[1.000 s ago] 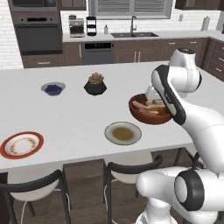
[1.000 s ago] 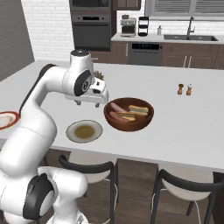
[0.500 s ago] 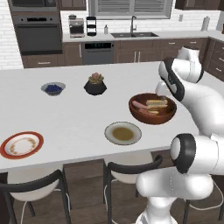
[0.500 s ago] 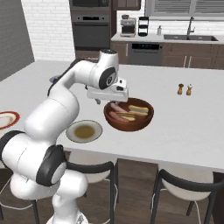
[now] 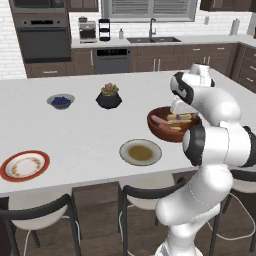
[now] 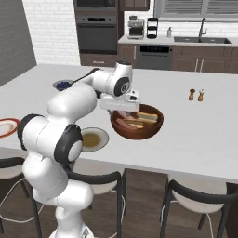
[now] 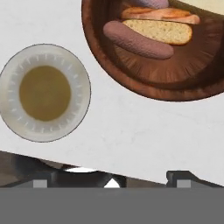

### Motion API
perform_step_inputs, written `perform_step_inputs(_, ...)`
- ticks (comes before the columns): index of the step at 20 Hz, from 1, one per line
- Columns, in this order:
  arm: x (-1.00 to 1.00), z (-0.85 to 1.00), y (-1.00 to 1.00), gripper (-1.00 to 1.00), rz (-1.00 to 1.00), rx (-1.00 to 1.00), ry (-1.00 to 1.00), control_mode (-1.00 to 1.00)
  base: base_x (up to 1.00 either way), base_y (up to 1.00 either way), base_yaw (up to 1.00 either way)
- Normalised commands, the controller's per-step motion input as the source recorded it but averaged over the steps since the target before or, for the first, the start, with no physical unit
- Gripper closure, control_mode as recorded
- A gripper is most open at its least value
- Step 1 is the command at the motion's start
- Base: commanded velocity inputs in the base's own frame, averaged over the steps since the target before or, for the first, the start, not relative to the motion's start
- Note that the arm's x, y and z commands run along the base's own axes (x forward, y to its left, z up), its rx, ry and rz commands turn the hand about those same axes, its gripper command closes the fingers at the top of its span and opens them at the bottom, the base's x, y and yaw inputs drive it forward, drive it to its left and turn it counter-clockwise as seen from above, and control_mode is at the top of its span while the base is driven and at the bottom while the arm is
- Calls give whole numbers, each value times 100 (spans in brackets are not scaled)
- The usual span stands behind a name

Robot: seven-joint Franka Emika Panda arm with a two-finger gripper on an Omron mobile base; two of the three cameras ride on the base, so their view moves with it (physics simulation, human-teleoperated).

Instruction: Place one bun and one sausage from the bowl on each plate.

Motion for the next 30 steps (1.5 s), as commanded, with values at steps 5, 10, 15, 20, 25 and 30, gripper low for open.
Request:
perform_step_inputs(5, 47, -65, 0, -100, 15, 0, 2, -100, 0, 0, 0)
perform_step_inputs(10, 32, -32, -10, -100, 24, 2, 0, -100, 0, 0, 0)
perform_step_inputs(15, 38, -11, 0, -100, 19, 4, 0, -100, 0, 0, 0)
perform_step_inputs(20, 38, 0, -12, -100, 15, 3, 0, -100, 0, 0, 0)
perform_step_inputs(25, 27, -19, -39, -100, 21, 1, 0, -100, 0, 0, 0)
perform_step_inputs(30, 23, -49, -2, -100, 17, 1, 0, -100, 0, 0, 0)
